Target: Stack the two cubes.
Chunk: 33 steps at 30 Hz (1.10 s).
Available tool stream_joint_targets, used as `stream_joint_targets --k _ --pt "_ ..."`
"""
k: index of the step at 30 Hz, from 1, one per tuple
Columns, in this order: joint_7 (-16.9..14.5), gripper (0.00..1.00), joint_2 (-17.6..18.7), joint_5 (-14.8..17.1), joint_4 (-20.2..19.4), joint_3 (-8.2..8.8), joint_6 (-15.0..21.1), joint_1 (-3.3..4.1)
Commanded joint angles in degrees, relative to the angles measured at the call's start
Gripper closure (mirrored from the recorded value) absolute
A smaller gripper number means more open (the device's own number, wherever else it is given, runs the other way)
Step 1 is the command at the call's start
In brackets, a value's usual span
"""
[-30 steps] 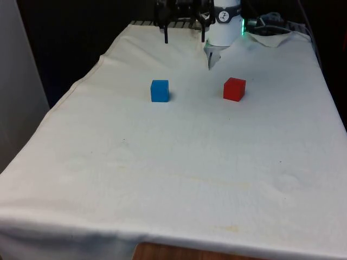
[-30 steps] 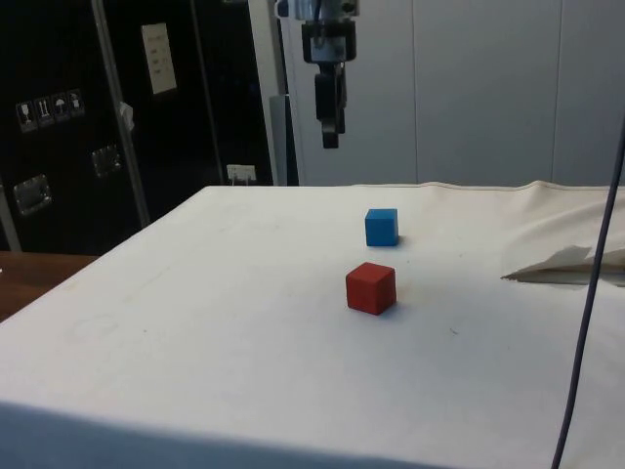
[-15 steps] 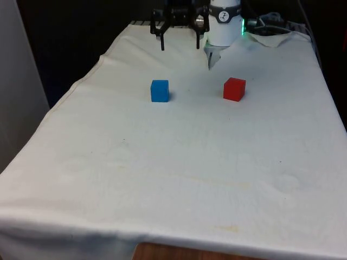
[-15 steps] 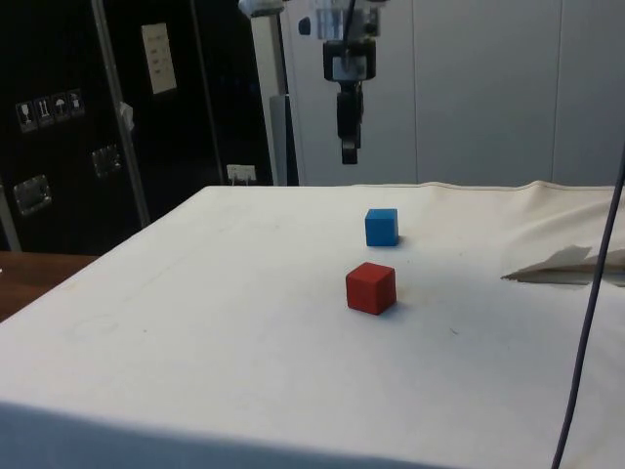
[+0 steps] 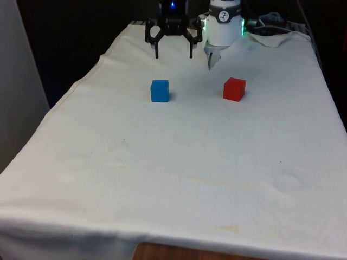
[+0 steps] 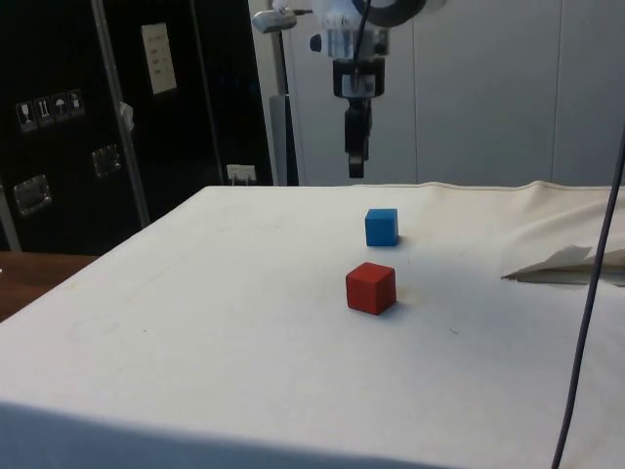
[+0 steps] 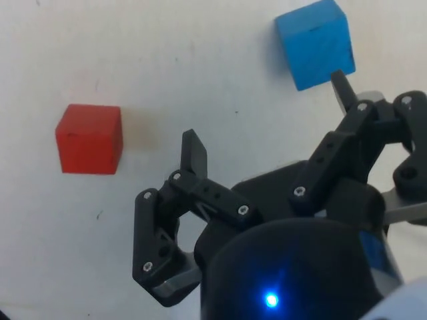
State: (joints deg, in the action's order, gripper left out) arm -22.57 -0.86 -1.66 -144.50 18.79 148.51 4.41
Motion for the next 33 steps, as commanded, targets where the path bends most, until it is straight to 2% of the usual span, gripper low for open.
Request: stream_joint_targets --k 1,5,6,7,14,15,16,23,24,26,33 --pt "0.1 0.00 0.3 0.1 -0.2 0.17 1.0 -0.17" --pt "-0.2 0.00 1.5 0.5 -0.2 0.80 2.1 -0.17" --pt "0.1 0.00 1.1 0.1 0.0 0.69 1.1 -0.06" --pt "-0.3 0.00 1.7 0.6 -0.2 0.97 2.2 -0.17" --pt "-1.5 0.00 3.6 2.1 -0.3 2.35 3.2 -0.29" --pt "-0.4 0.00 3.6 0.7 0.0 2.52 2.6 -0.11" --pt "-1.9 0.00 4.1 2.5 -0.3 2.69 3.3 -0.29" --pt "-3.3 0.00 5.7 4.4 0.2 3.61 3.6 -0.46" --pt "-2.2 0.00 5.8 3.0 0.3 3.90 3.3 -0.23" --pt "-3.9 0.00 6.4 5.4 0.4 3.90 3.6 -0.52" --pt "-6.9 0.00 8.1 9.7 0.7 4.18 4.1 -0.74"
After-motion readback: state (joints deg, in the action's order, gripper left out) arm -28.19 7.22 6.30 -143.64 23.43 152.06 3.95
